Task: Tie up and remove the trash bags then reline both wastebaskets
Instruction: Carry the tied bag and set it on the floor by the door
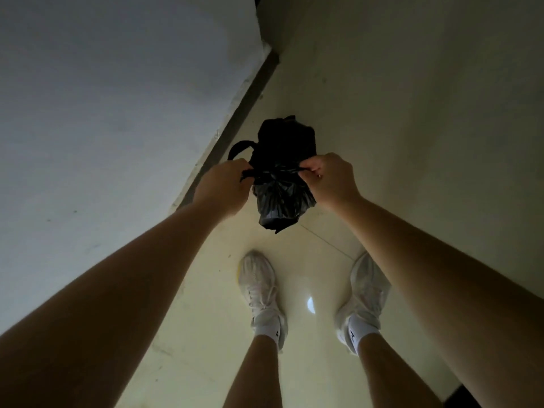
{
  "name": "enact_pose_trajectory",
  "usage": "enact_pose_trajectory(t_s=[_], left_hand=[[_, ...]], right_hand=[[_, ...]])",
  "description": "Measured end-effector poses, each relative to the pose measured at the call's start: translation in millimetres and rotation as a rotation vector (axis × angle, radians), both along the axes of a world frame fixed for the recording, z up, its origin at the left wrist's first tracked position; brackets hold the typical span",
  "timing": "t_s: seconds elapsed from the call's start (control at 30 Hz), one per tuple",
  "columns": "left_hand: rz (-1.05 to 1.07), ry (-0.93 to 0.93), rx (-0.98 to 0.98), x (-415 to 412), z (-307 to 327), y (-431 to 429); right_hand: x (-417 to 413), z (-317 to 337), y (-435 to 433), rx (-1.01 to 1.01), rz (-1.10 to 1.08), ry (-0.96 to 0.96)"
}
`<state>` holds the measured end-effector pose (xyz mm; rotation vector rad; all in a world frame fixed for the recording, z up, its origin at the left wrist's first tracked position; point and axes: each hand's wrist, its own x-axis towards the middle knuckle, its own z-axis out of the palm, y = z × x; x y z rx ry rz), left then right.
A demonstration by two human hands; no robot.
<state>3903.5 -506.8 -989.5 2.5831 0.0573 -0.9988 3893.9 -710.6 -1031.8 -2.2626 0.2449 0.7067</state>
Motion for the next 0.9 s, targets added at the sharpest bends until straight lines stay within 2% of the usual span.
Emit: enact_pose_trajectory(t_s=[0.07,0.13,0.3,0.4,0.53,0.67,0.8,0.9], left_hand=[[-0.024,0.027,0.046,-3.7,-4.2,-2.5],[0.006,-0.026,0.066,-6.2,9.0,-5.5],[0.026,-0.243,0.060,-9.7,91.9,-5.8],[-0.005,-0.331,0.107,-11.5,164.8,-4.8],[-0.015,-0.471,0.135,-13.8,294.4,-12.3],[-0.005,-0.613,0.143,-21.6,425.7,-21.1],[0.088,-0.727,0.229,-66.8,527.2,-22.0],[0.254,-0.742,0.322,-127.2,583.0,-18.0]], right_hand=[[-4.3,-5.1,-1.5,-0.007,0.031,0.005],[-7.0,8.0,-2.5,0.010,0.001,-0.025],[-5.0,90.3,-15.6,0.051,0.022,-0.204],[-1.7,159.6,-30.8,0.022,0.104,-0.270],[7.5,285.1,-48.3,-0.036,0.136,-0.353],[13.1,418.1,-52.4,-0.039,0.188,-0.524],[0.8,517.8,-33.5,-0.069,0.401,-0.595],[-18.9,577.0,-8.1,-0.034,0.588,-0.645]])
